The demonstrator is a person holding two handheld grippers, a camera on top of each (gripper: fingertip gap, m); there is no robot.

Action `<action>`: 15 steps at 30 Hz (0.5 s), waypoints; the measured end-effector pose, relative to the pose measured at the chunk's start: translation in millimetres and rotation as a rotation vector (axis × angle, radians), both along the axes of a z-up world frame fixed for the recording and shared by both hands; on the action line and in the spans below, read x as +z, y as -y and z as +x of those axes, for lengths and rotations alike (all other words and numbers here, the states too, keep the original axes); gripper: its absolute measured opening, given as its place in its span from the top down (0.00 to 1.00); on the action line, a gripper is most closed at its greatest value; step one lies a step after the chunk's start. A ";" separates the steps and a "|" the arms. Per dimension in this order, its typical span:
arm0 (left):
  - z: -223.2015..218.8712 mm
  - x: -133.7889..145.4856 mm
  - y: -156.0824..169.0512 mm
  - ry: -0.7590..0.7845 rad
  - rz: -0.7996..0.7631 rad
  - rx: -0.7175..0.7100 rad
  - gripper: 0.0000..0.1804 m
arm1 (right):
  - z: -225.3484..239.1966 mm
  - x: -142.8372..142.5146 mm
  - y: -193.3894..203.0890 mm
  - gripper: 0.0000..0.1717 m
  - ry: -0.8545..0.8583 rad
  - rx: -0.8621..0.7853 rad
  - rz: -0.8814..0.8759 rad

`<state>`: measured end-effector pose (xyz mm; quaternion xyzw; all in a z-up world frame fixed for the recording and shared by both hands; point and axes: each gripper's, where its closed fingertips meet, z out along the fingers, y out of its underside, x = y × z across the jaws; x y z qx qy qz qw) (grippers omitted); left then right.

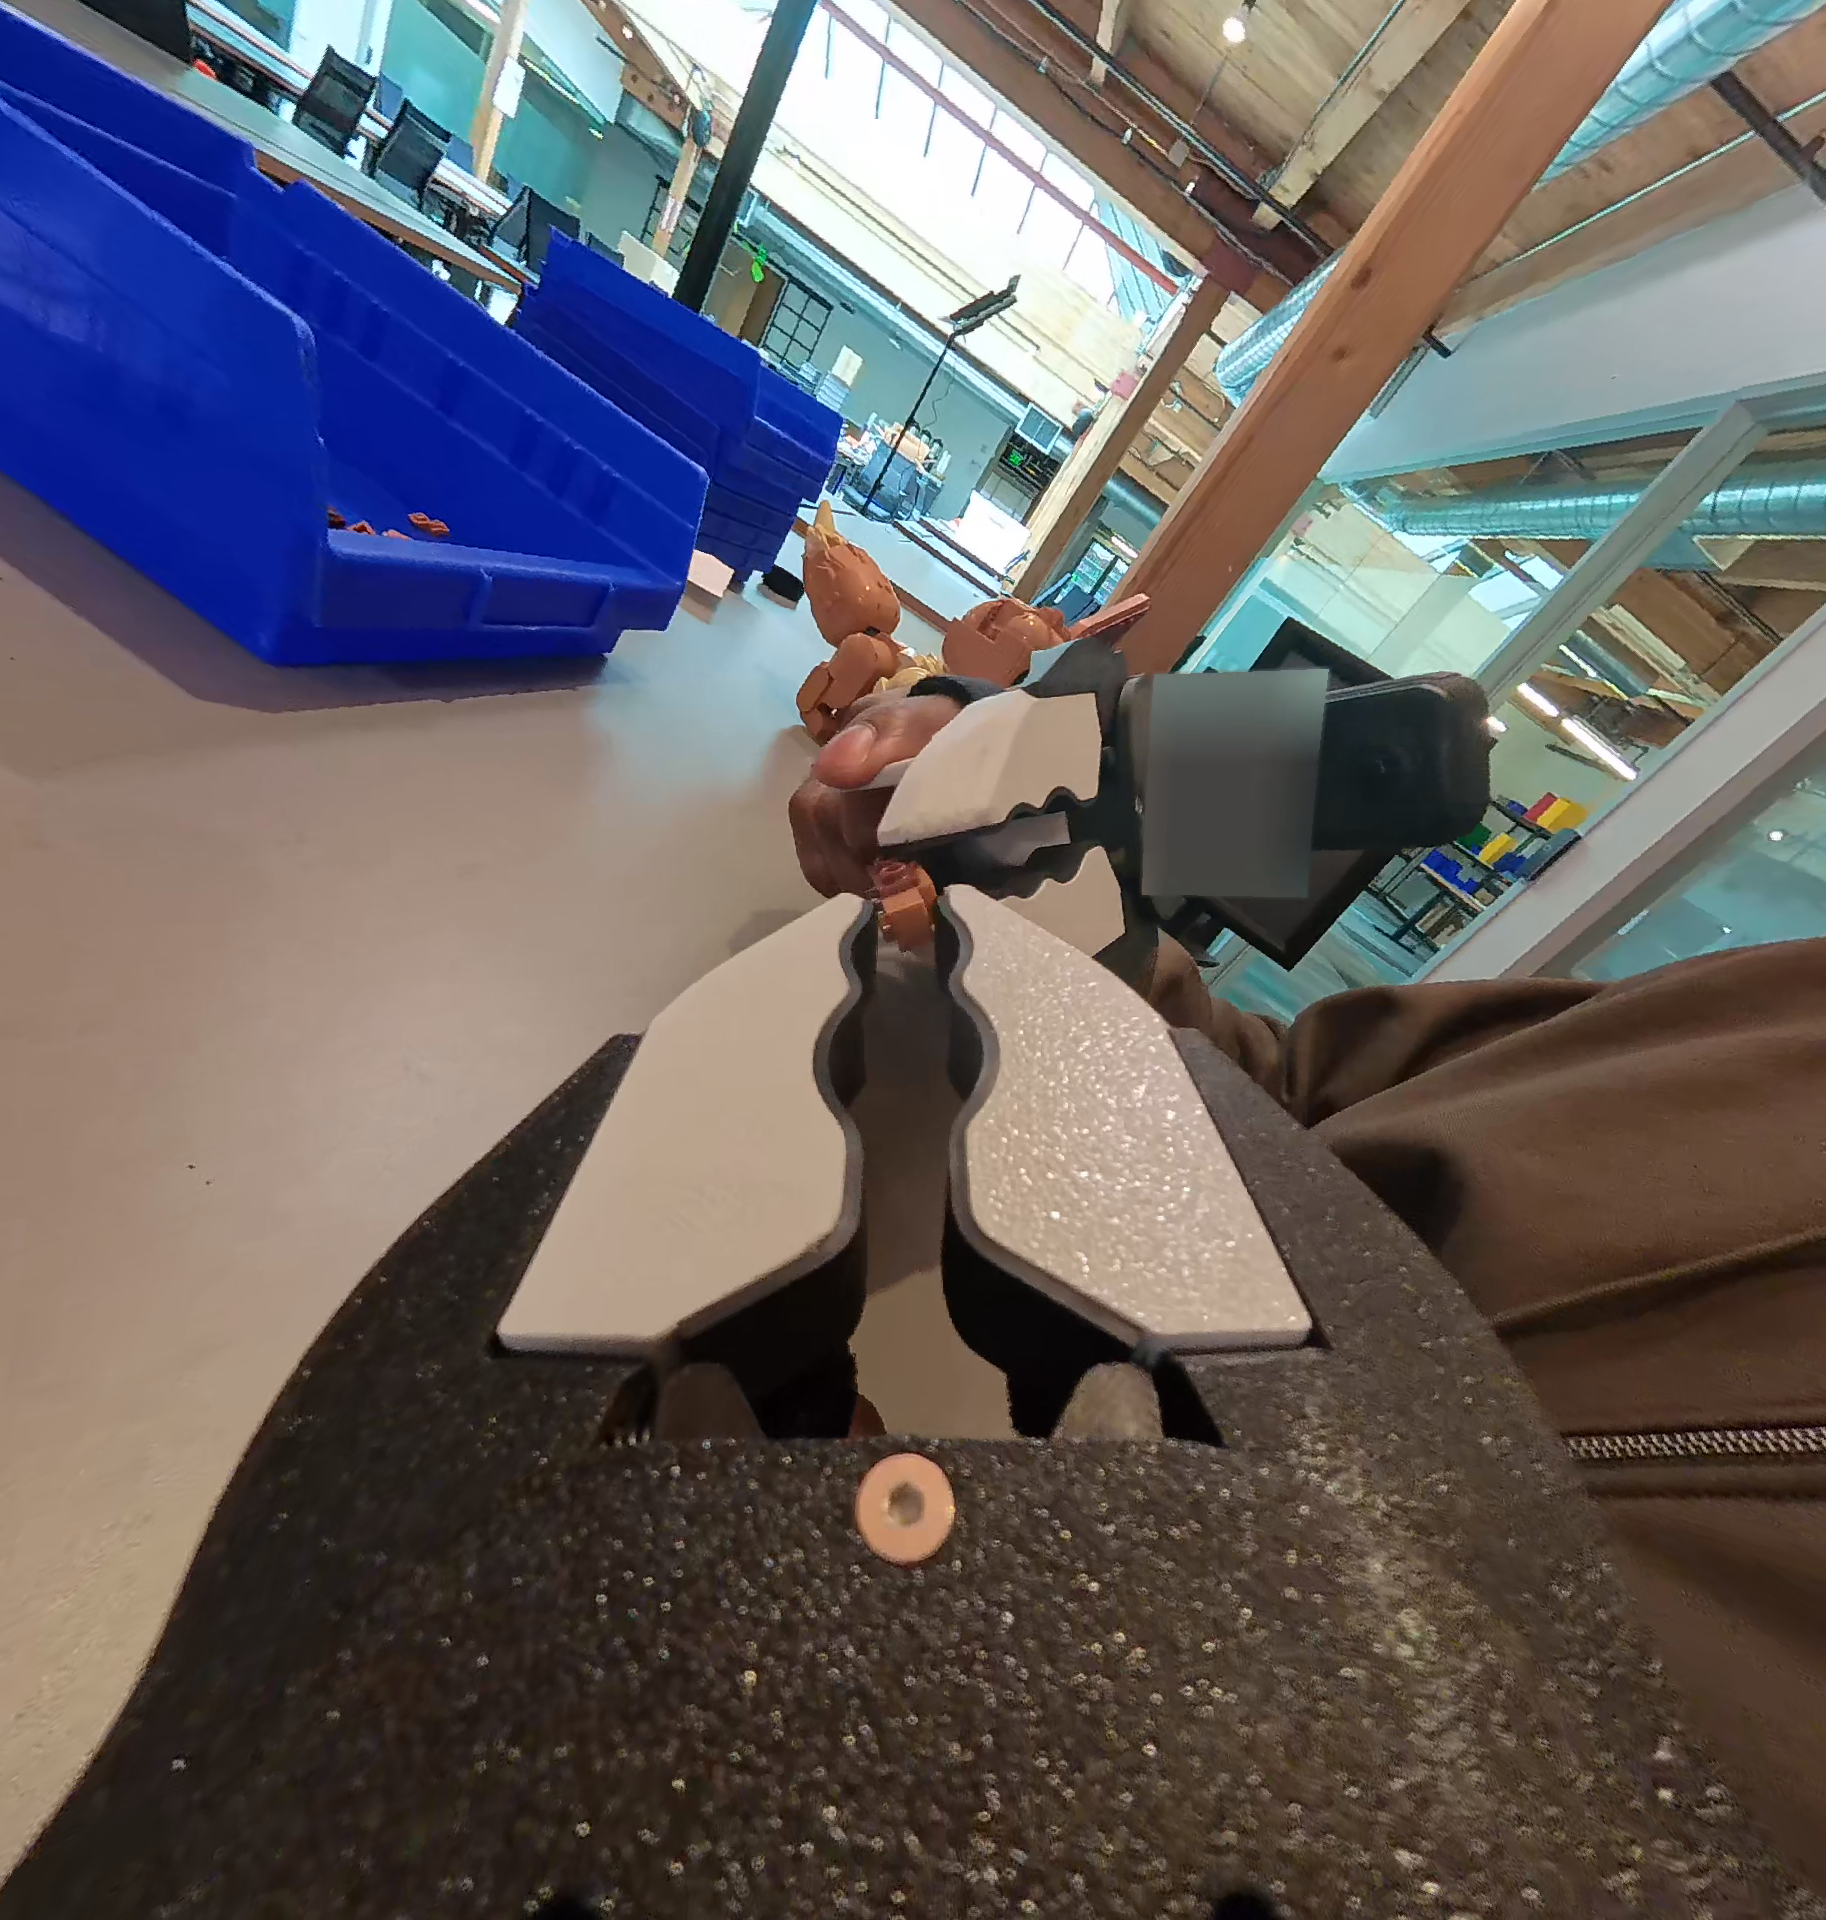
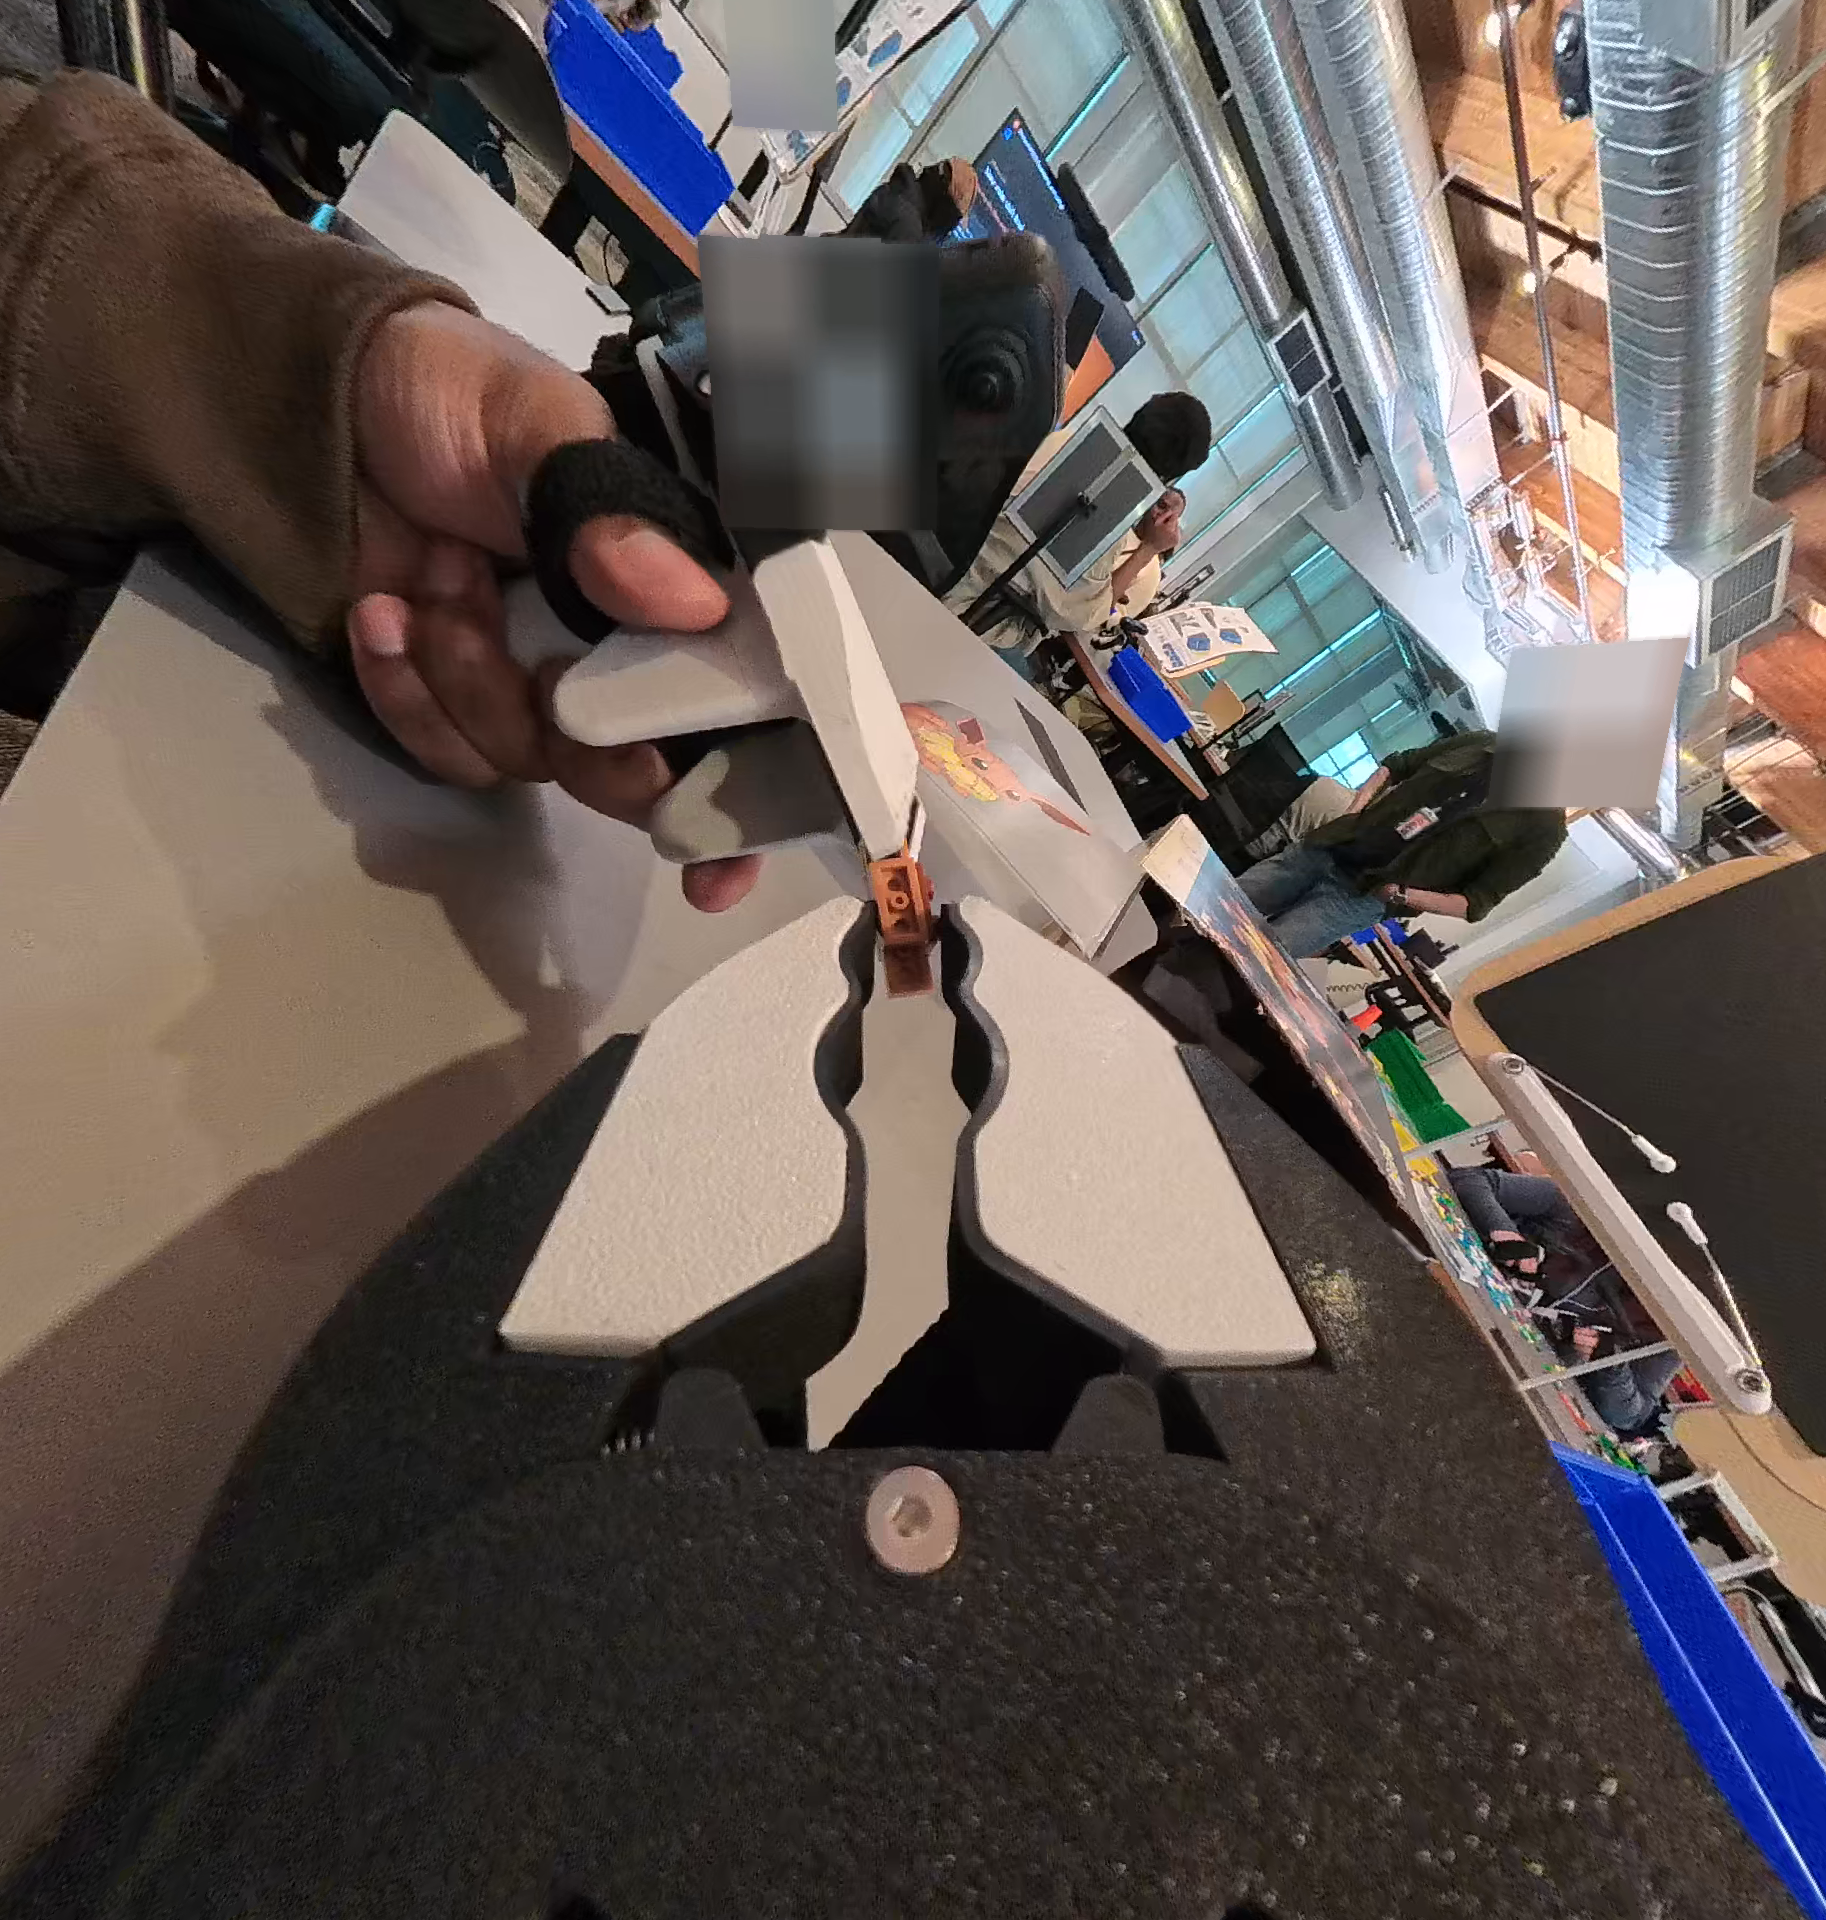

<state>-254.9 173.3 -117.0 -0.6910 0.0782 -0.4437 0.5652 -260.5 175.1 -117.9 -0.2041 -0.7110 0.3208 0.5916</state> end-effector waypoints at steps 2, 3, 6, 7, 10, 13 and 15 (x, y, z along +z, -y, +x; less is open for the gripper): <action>0.3 2.4 0.6 -0.037 0.039 0.015 0.94 | 0.4 1.9 0.4 0.93 -0.005 0.005 -0.022; -0.1 3.8 0.0 -0.069 0.065 0.038 0.95 | 0.3 2.6 -0.5 0.93 -0.003 0.002 -0.039; -3.2 6.8 -2.0 -0.216 0.156 0.127 0.95 | 0.7 5.7 -7.0 0.90 0.019 -0.021 -0.133; -6.3 7.1 -3.6 -0.278 0.185 0.171 0.95 | 1.5 7.5 -9.4 0.90 0.030 -0.022 -0.189; -11.6 8.6 -6.8 -0.431 0.261 0.271 0.95 | 5.8 13.9 -9.2 0.89 0.072 0.026 -0.392; -11.5 10.4 -7.9 -0.566 0.334 0.331 0.95 | 6.8 13.4 -7.5 0.90 0.112 0.045 -0.502; -9.4 10.7 -7.8 -0.668 0.388 0.359 0.95 | 6.5 10.8 -6.0 0.89 0.125 0.043 -0.503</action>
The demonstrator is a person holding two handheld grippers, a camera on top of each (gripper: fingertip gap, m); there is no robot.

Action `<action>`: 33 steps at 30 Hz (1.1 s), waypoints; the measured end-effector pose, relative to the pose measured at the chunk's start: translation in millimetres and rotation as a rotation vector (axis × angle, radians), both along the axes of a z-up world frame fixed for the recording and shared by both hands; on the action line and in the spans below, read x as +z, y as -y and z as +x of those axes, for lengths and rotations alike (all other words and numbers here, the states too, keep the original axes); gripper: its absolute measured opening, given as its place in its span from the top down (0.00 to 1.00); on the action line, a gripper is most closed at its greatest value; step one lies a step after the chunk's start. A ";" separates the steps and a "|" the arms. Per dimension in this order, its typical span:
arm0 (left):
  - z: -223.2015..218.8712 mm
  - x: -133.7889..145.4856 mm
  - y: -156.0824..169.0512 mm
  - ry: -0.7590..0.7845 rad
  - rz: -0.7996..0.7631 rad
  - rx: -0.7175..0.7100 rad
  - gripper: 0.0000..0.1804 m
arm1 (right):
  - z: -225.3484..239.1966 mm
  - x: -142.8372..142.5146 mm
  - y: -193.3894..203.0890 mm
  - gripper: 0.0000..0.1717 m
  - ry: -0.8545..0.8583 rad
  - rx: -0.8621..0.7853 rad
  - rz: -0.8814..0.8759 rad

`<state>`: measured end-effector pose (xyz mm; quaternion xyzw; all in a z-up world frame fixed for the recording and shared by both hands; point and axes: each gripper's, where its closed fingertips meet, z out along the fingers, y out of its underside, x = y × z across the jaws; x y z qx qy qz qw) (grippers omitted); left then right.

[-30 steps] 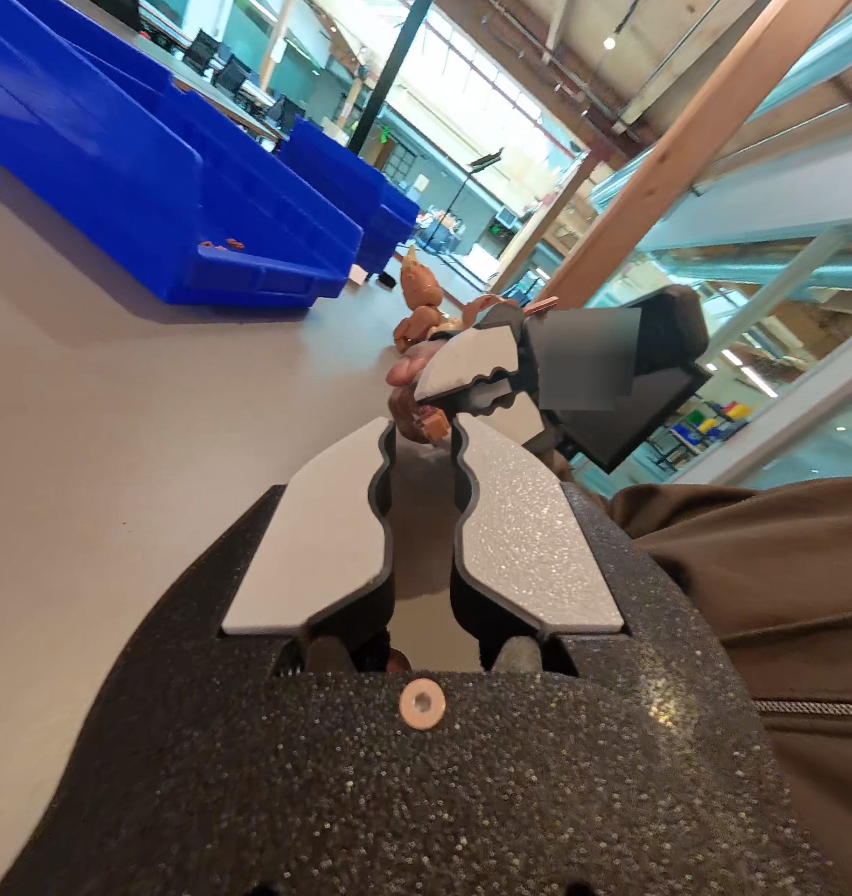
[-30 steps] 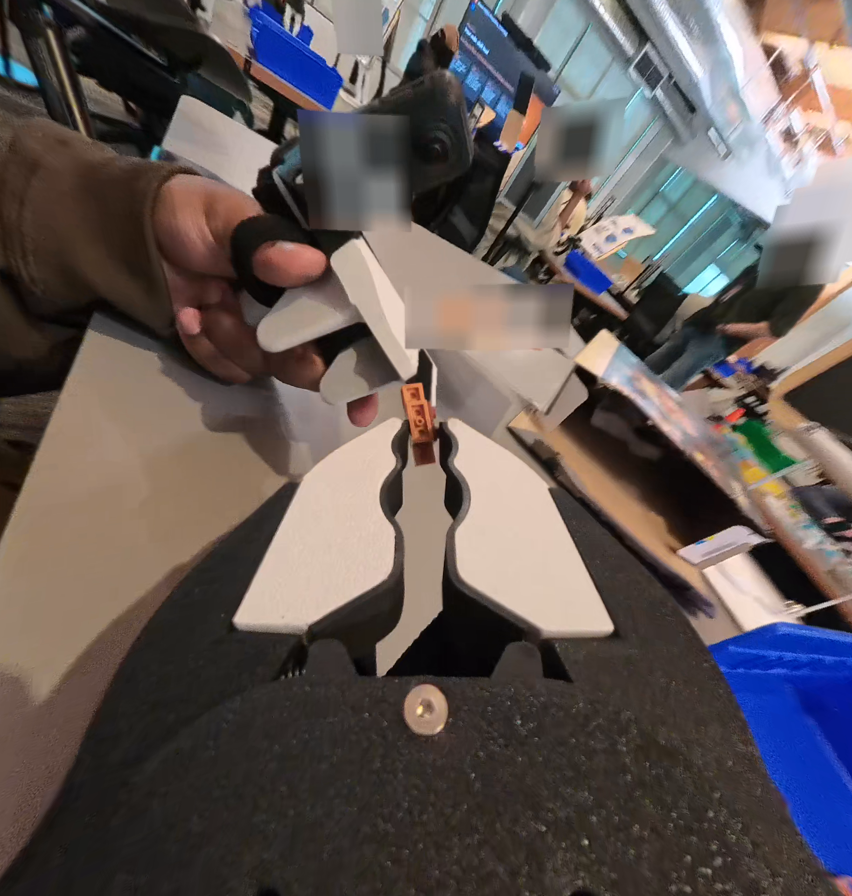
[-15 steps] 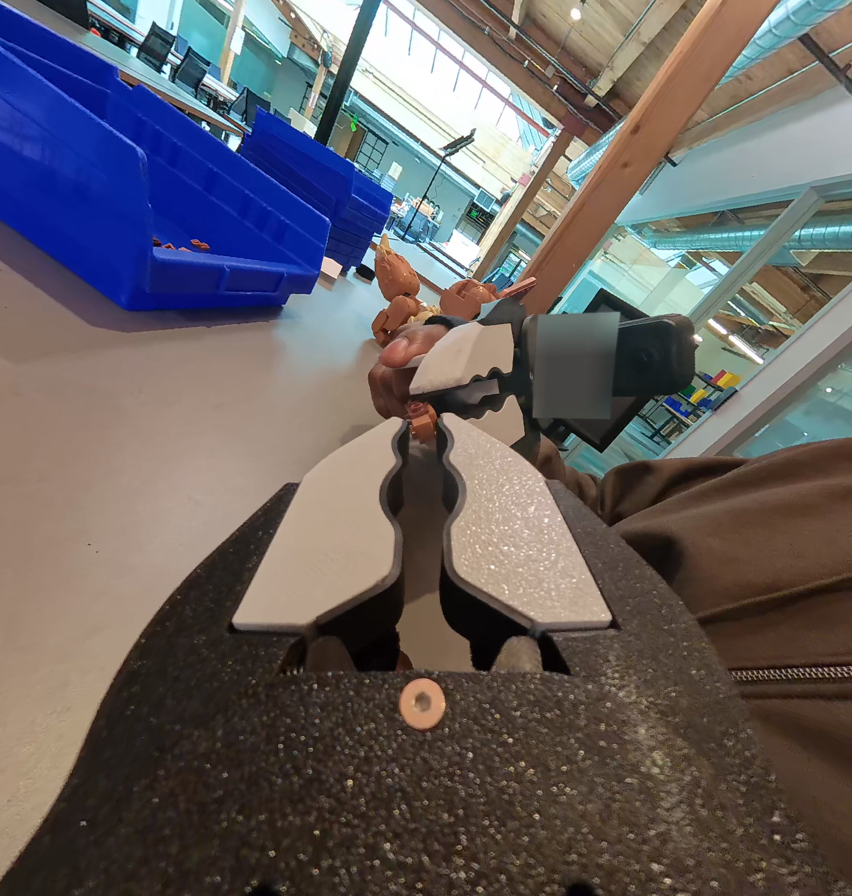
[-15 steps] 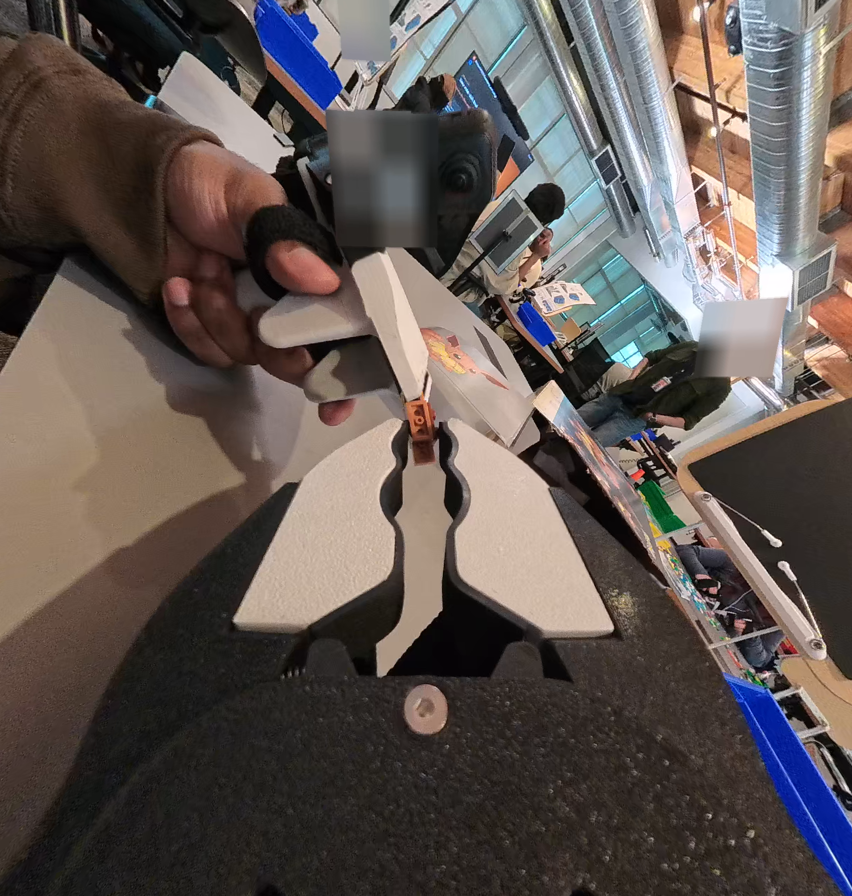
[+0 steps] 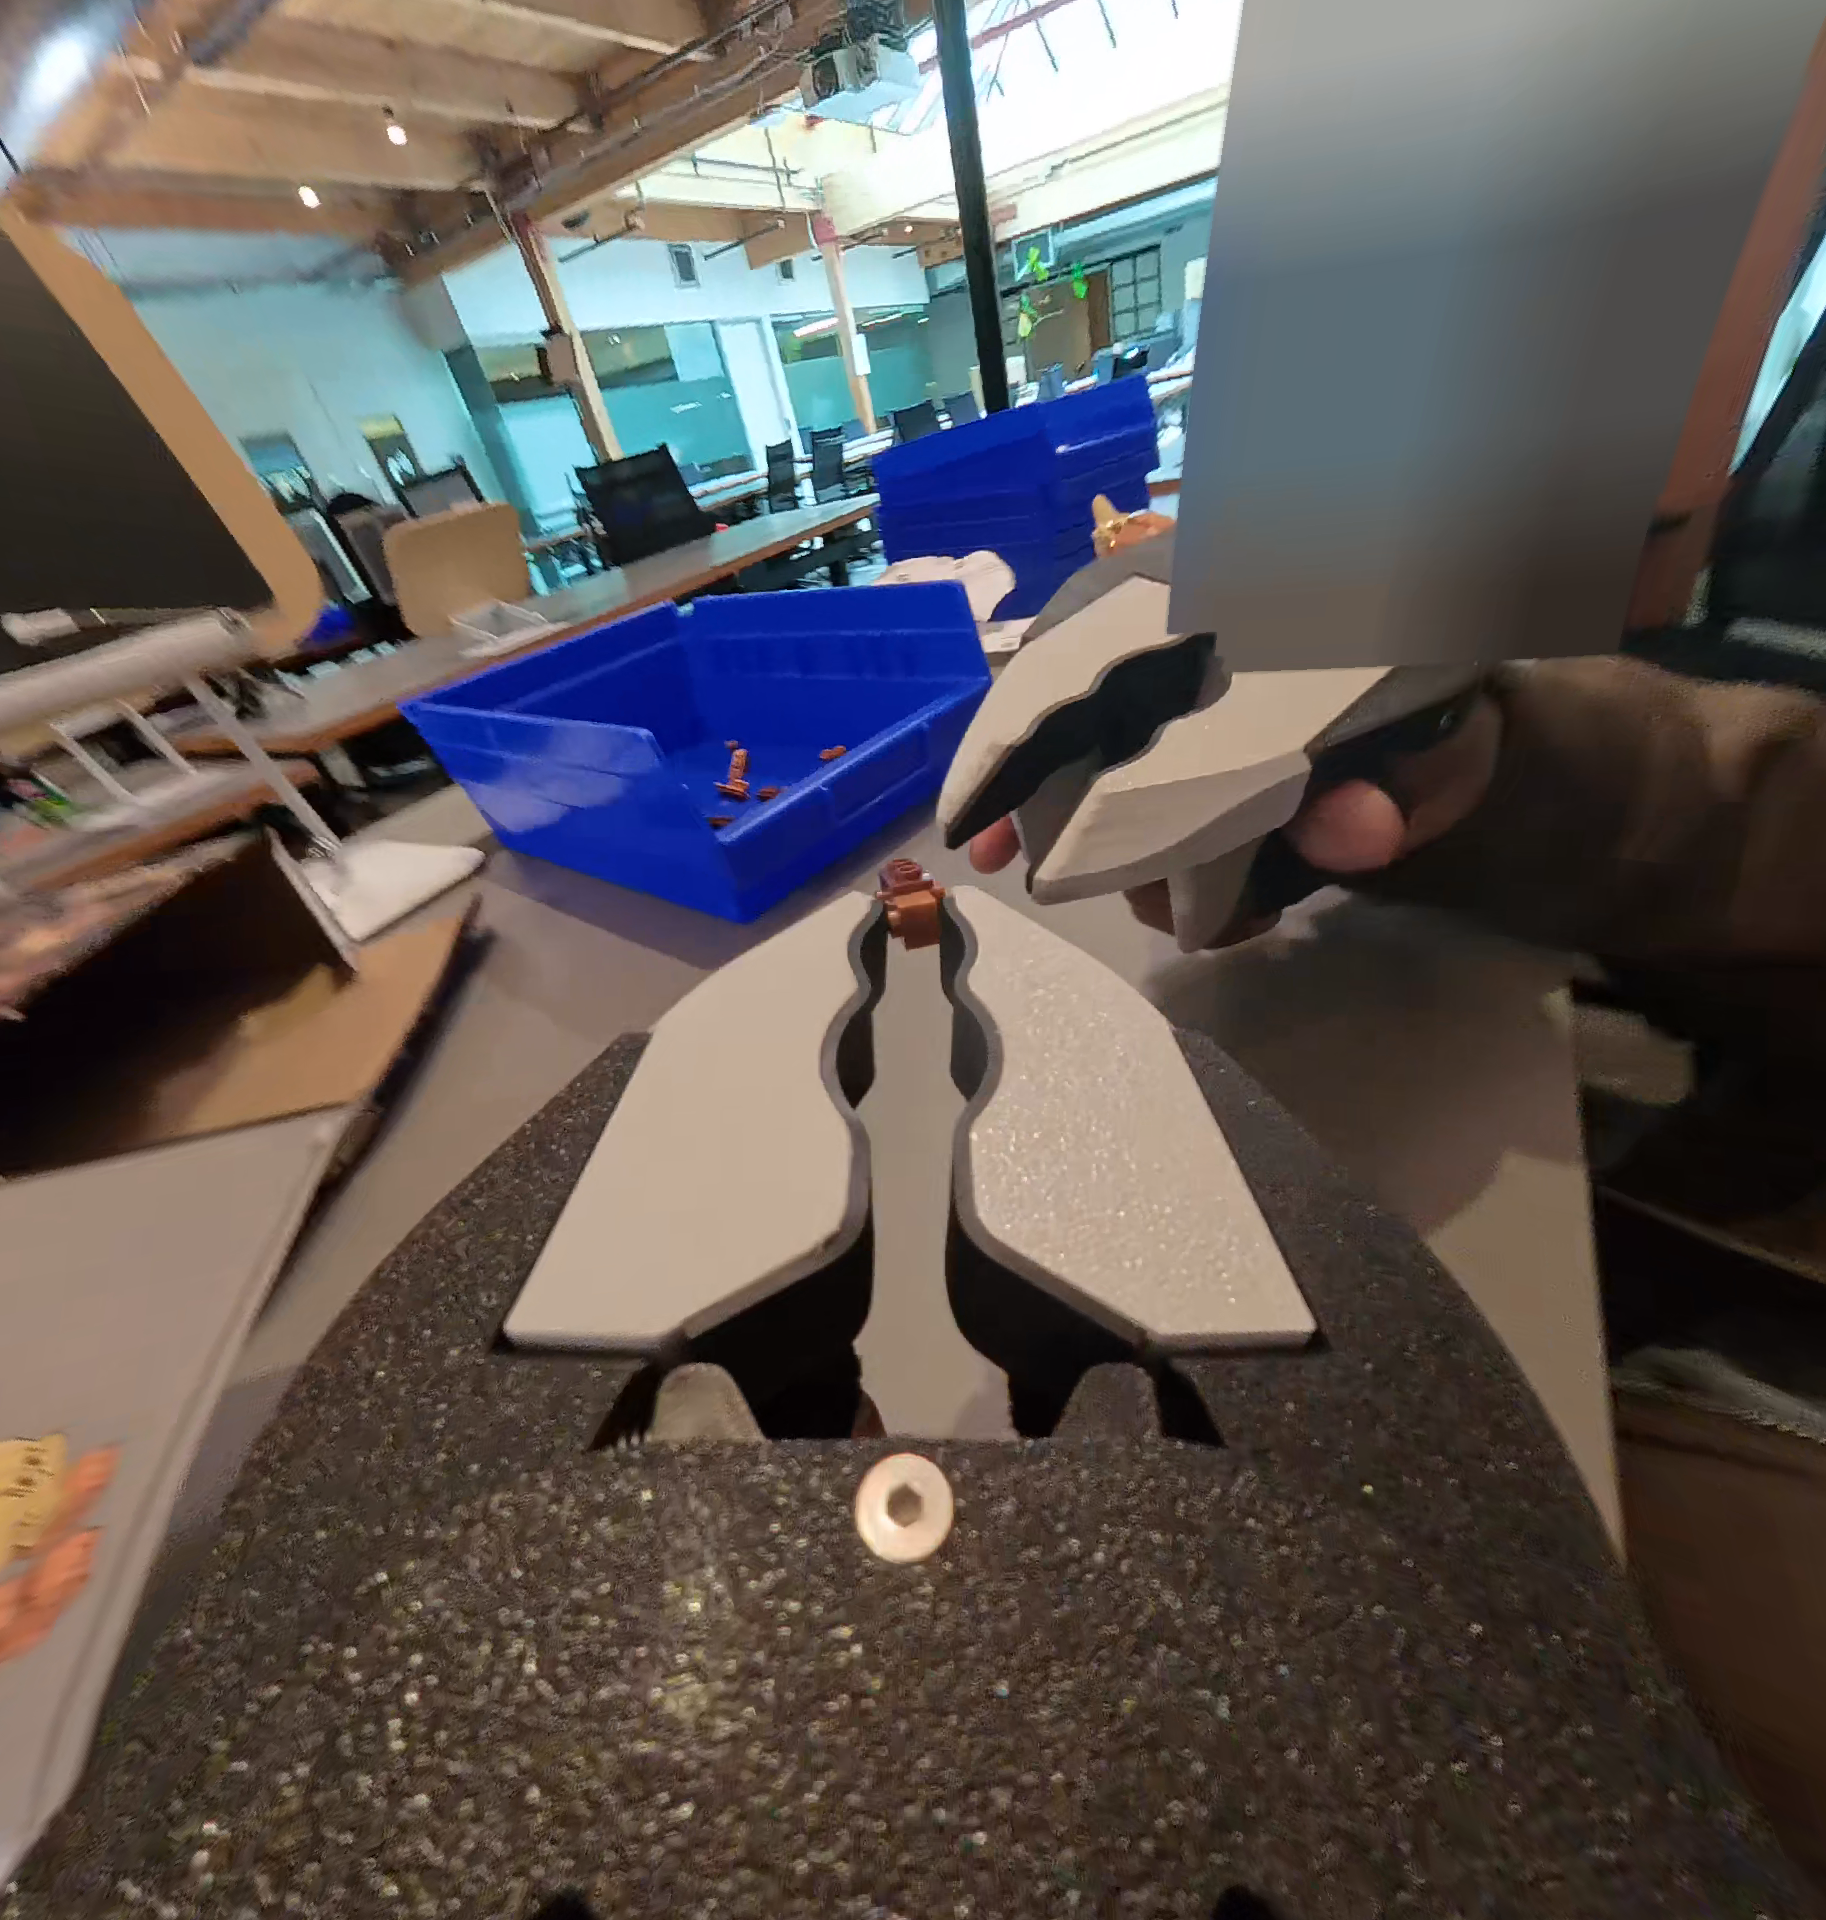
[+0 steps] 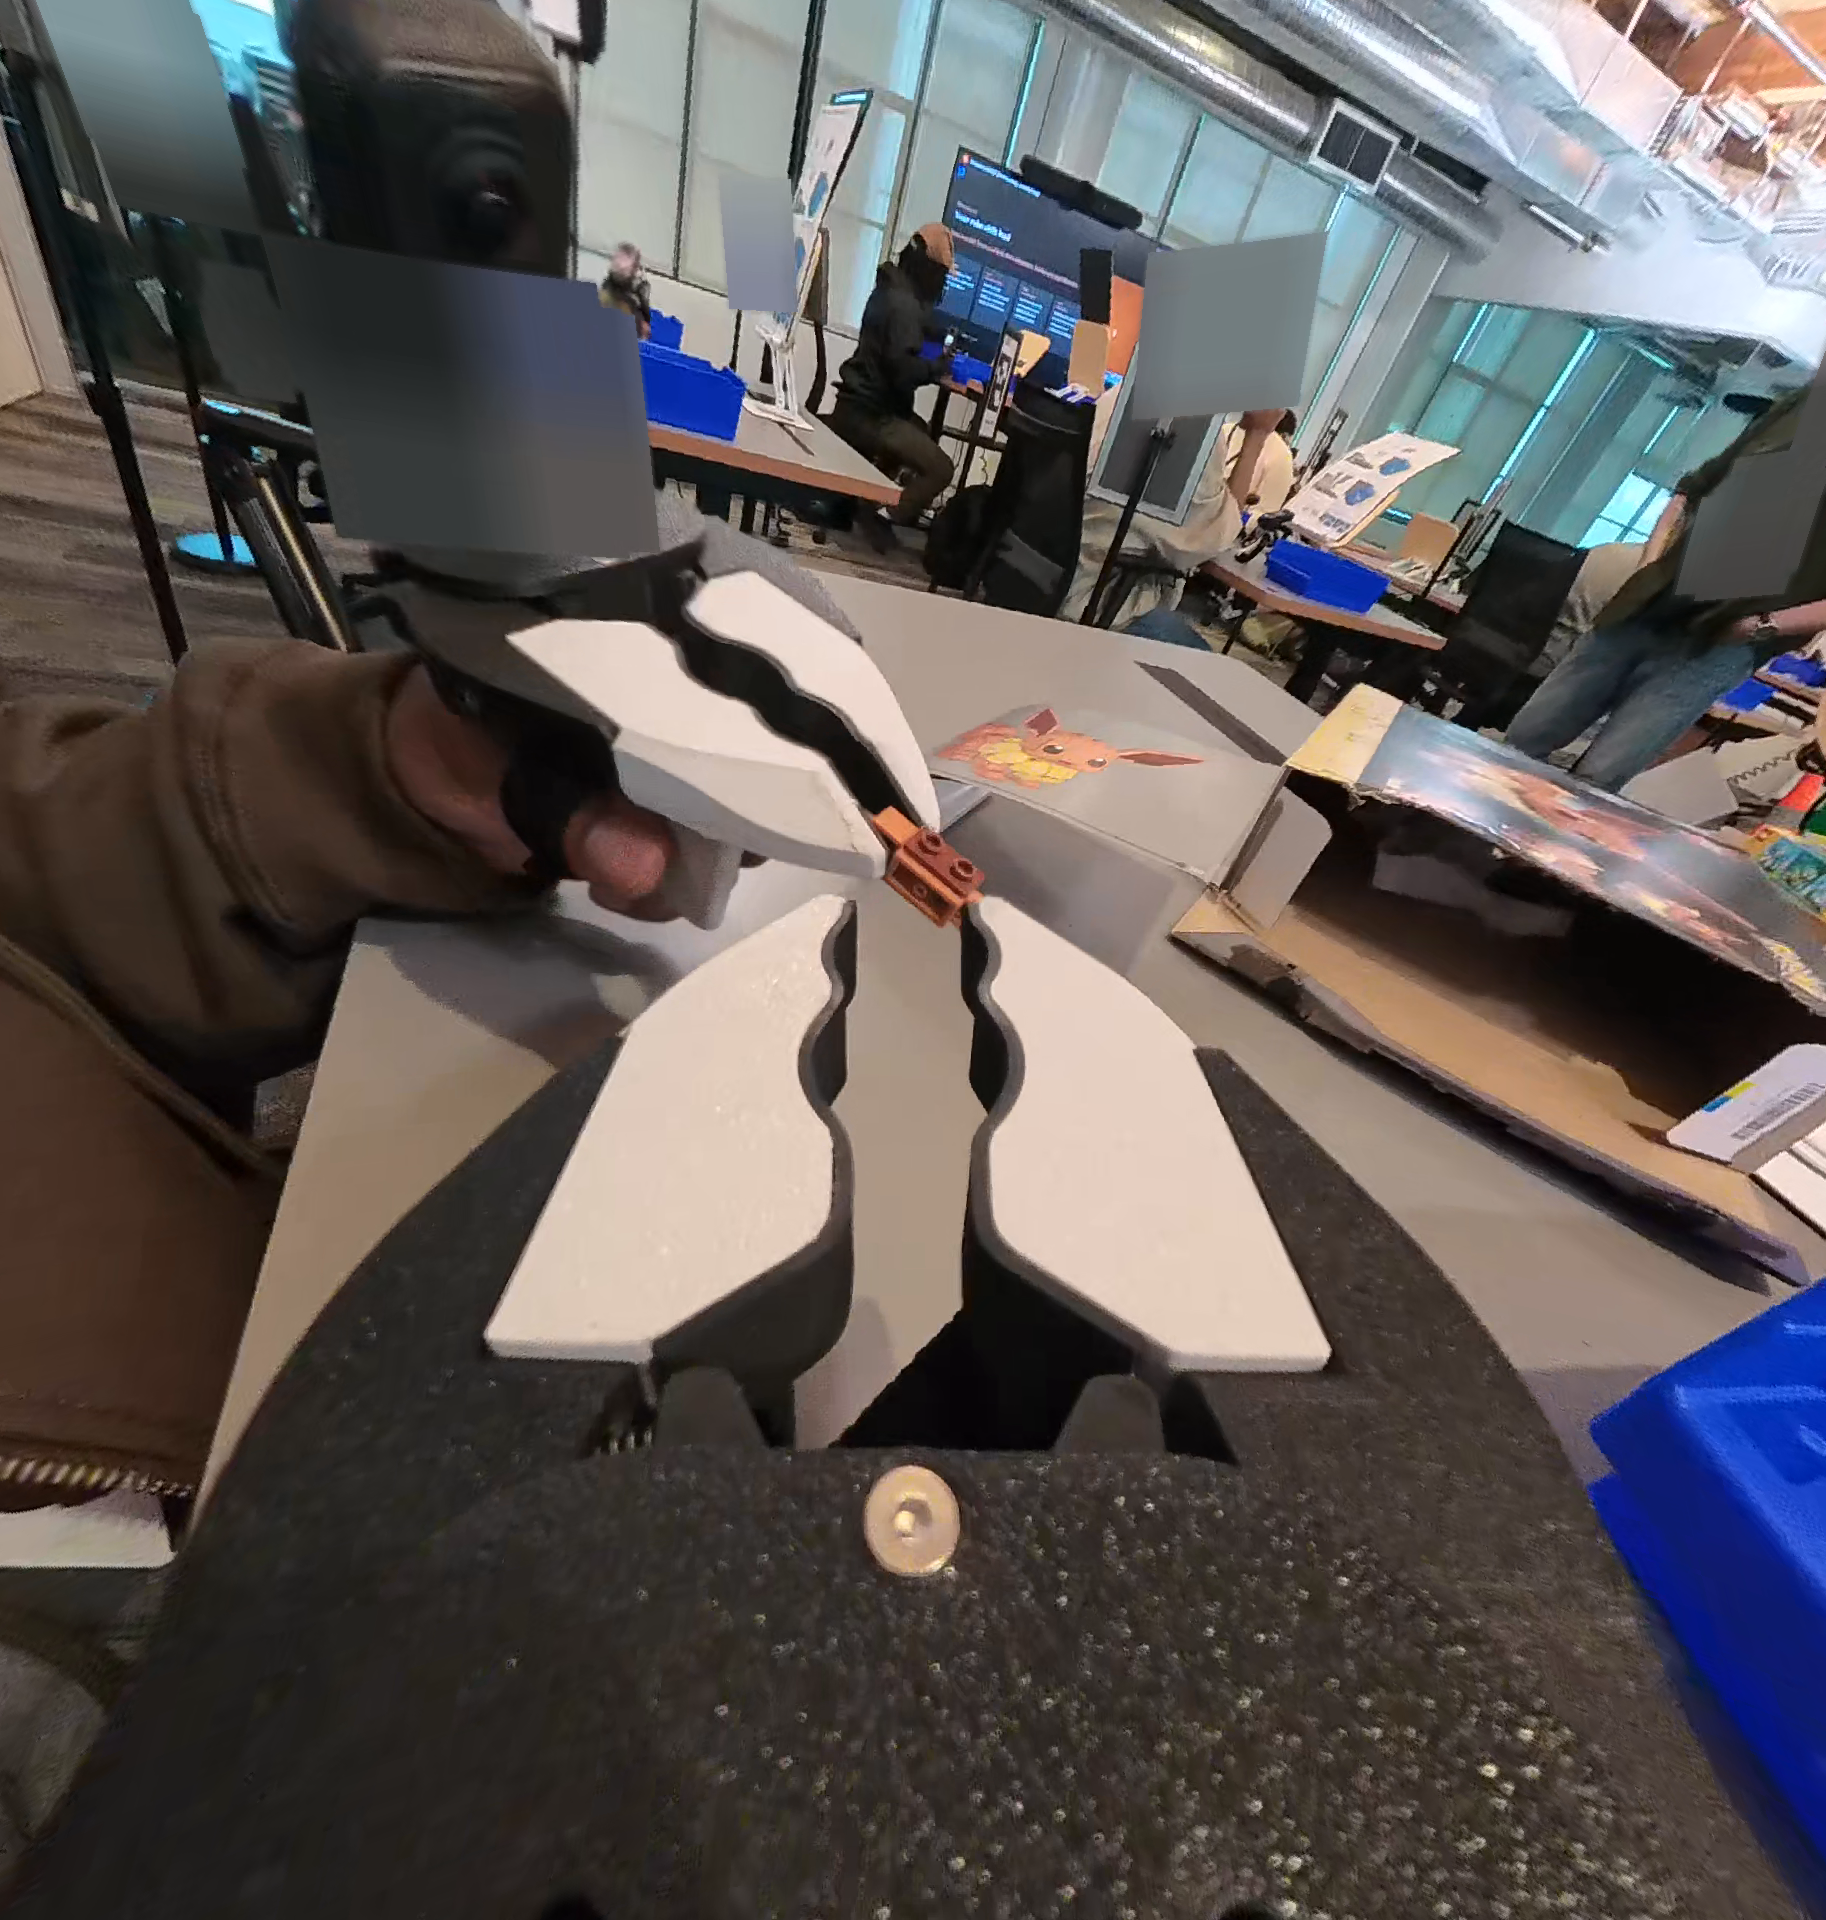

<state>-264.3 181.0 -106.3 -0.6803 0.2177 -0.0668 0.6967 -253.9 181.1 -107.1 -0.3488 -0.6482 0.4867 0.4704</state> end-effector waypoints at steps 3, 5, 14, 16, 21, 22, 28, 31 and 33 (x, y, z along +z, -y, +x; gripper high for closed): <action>5.5 0.3 1.2 -0.150 0.067 0.030 0.95 | 0.4 0.7 -0.6 0.89 -0.011 -0.007 0.026; 8.6 0.7 1.9 -0.222 0.105 0.045 0.95 | 0.9 0.2 -2.8 0.89 -0.011 -0.015 0.034; 13.1 -2.2 1.9 -0.268 0.117 0.040 0.95 | 0.6 -3.2 -3.2 0.90 -0.052 -0.068 0.212; 11.2 0.5 2.4 -0.224 0.115 0.036 0.95 | 0.2 -2.1 -4.0 0.90 -0.061 -0.085 0.225; 8.3 12.2 6.0 -0.127 0.151 0.026 0.95 | 0.2 2.1 -5.1 0.91 -0.093 -0.128 0.242; 7.5 13.3 6.4 -0.116 0.154 0.027 0.95 | 0.2 4.0 -5.1 0.91 -0.109 -0.140 0.253; 5.0 11.8 6.4 0.034 0.077 -0.030 0.95 | 2.8 16.7 -4.8 0.91 -0.247 -0.234 0.437; 3.9 9.9 5.9 0.089 0.040 -0.050 0.95 | -1.7 8.4 -5.0 0.91 -0.221 -0.250 0.514; 5.1 5.7 4.7 0.104 0.006 -0.061 0.95 | -4.9 4.0 -4.8 0.90 -0.205 -0.258 0.550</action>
